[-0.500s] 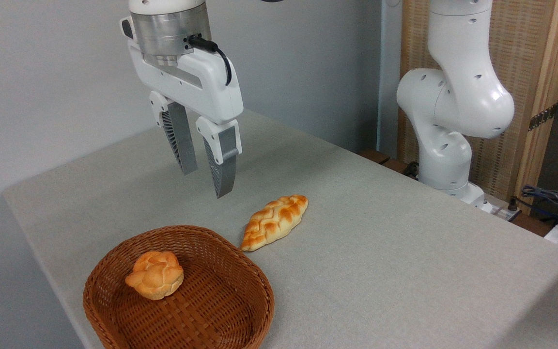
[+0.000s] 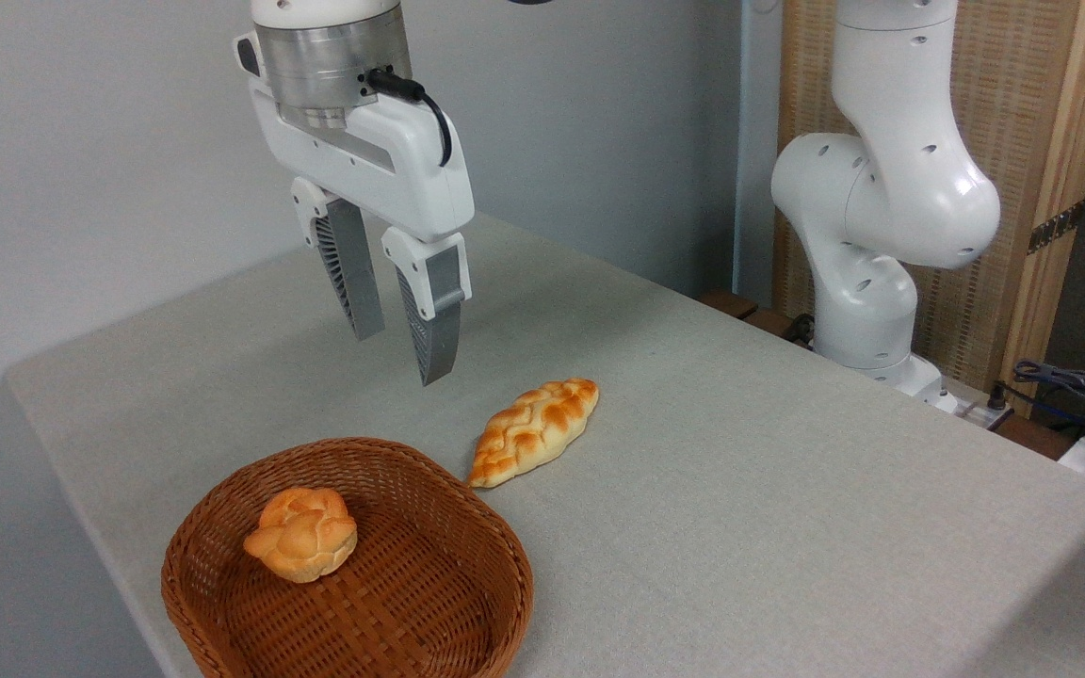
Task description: Put bread into the basket
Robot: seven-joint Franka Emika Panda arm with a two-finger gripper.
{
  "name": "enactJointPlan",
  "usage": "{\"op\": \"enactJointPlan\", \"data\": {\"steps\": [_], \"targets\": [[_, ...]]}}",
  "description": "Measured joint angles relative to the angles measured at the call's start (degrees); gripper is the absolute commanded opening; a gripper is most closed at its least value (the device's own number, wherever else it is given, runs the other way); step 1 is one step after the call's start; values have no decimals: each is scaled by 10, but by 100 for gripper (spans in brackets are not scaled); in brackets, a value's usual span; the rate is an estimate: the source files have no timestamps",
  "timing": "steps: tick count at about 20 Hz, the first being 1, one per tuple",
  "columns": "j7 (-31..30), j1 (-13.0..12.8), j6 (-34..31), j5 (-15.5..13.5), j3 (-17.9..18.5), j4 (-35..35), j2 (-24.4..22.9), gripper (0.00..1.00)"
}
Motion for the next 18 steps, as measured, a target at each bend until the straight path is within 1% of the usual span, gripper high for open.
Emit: {"op": "enactJointPlan", "data": {"steps": [6, 9, 11, 15, 18], "targets": [[0, -1, 0, 0, -3, -4, 0, 100], [0, -2, 7, -8, -16, -26, -4, 100], [0, -2, 26, -9, -26, -61, -17, 100], [0, -3, 56, -11, -48, -149, -57, 100], [0, -5, 92, -19, -58, -222, -88, 100]]}}
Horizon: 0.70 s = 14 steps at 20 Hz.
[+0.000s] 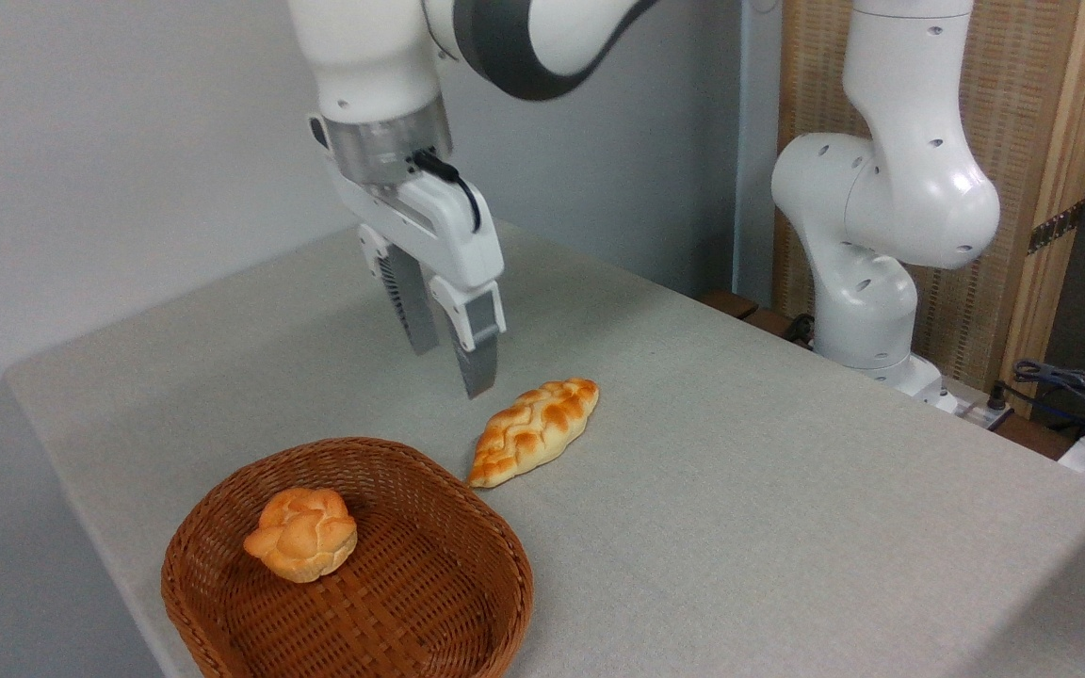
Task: Put bread into the basket
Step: 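Move the open gripper over the braided bread loaf and lower it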
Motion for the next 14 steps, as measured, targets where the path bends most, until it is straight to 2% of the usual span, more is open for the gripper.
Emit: {"op": "enactJointPlan", "data": {"steps": [5, 10, 14], "targets": [[0, -3, 49, -1, -12, -114, -36, 100], [0, -4, 66, 10, -17, -158, -41, 100], [0, -5, 114, 16, -38, -197, -41, 100]]}}
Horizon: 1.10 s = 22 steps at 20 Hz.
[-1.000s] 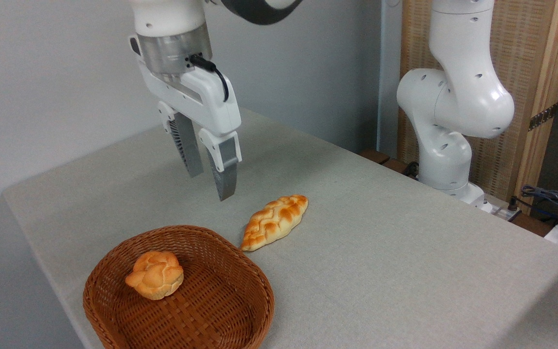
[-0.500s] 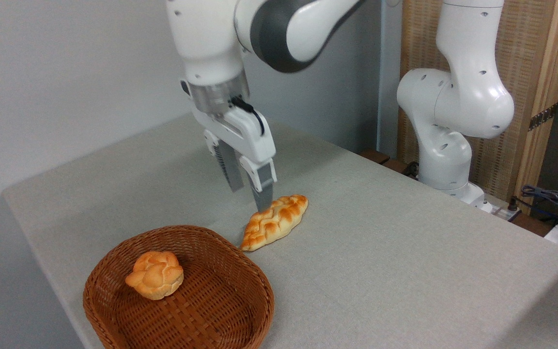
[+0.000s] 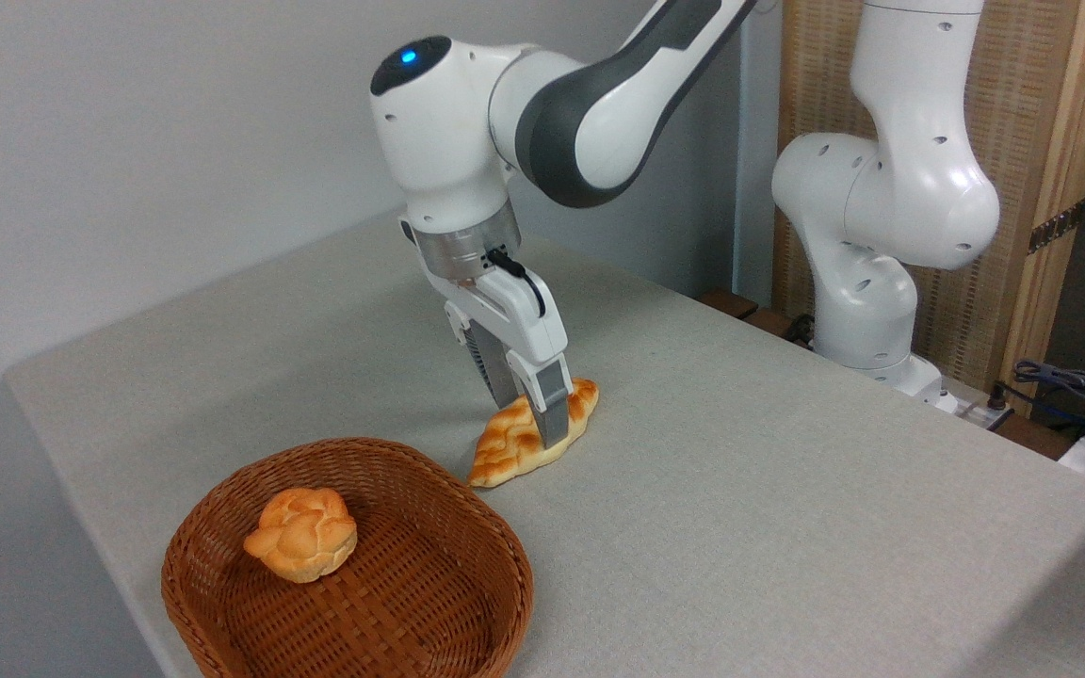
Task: Put bread into the basket
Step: 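Move the open gripper over the braided bread loaf and lower it, then close the gripper on the middle of the braided loaf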
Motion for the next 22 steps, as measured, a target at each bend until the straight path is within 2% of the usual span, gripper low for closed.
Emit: {"op": "enactJointPlan", "data": {"steps": [2, 6, 19, 22], "targets": [[0, 0, 12, 2, -2, -10, -1, 79], [0, 0, 13, 8, -2, -11, -2, 46], [8, 1, 13, 14, -2, -10, -3, 46], [8, 1, 4, 14, 2, 21, -4, 47]]}}
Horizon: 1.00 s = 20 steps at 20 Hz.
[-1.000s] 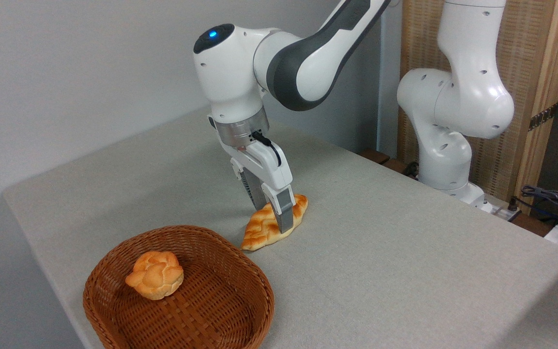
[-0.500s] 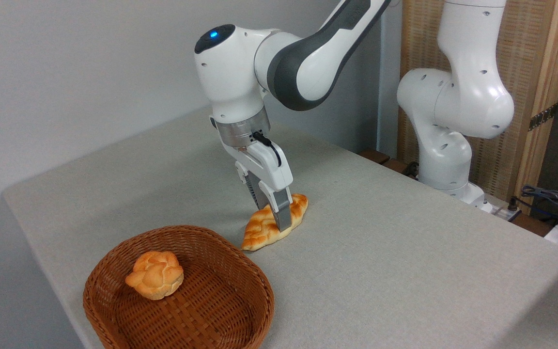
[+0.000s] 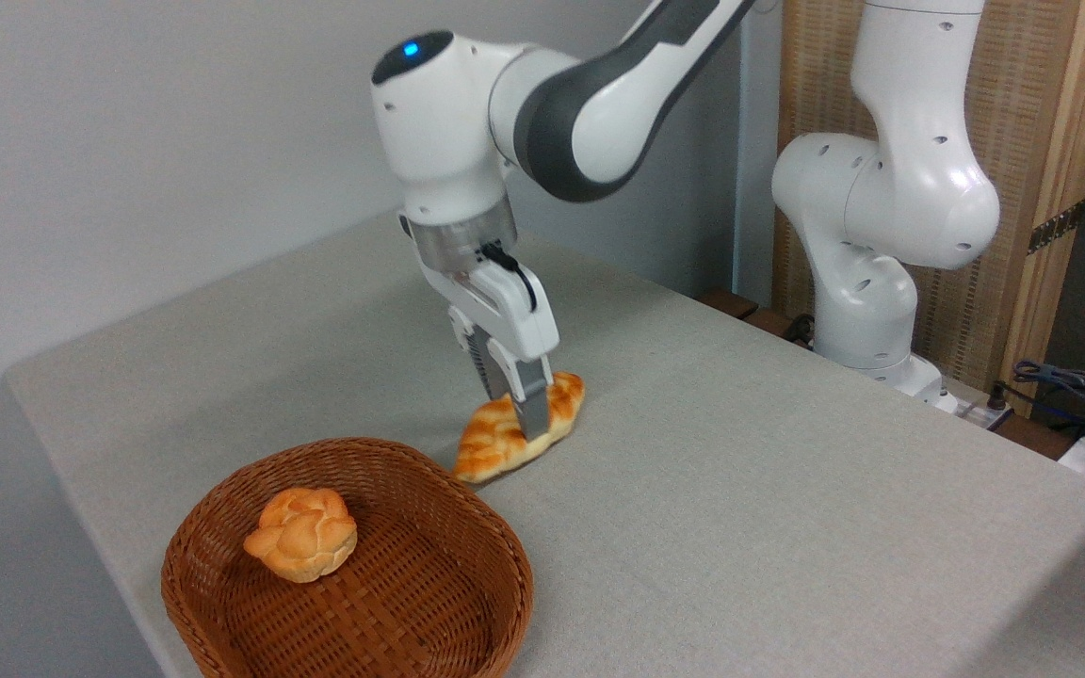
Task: Put bread into the basket
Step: 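Close the gripper on the middle of the braided loaf, then lift the held loaf and carry it over the wicker basket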
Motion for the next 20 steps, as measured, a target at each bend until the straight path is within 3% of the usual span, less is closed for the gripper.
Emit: {"op": "enactJointPlan", "data": {"steps": [5, 11, 14, 20], "targets": [[30, 1, -120, 0, 39, 123, 11, 48], [45, 2, -140, 0, 68, 209, 46, 56], [45, 2, -101, 0, 69, 232, 68, 56], [52, 5, 58, 0, 103, 235, 130, 60]]}}
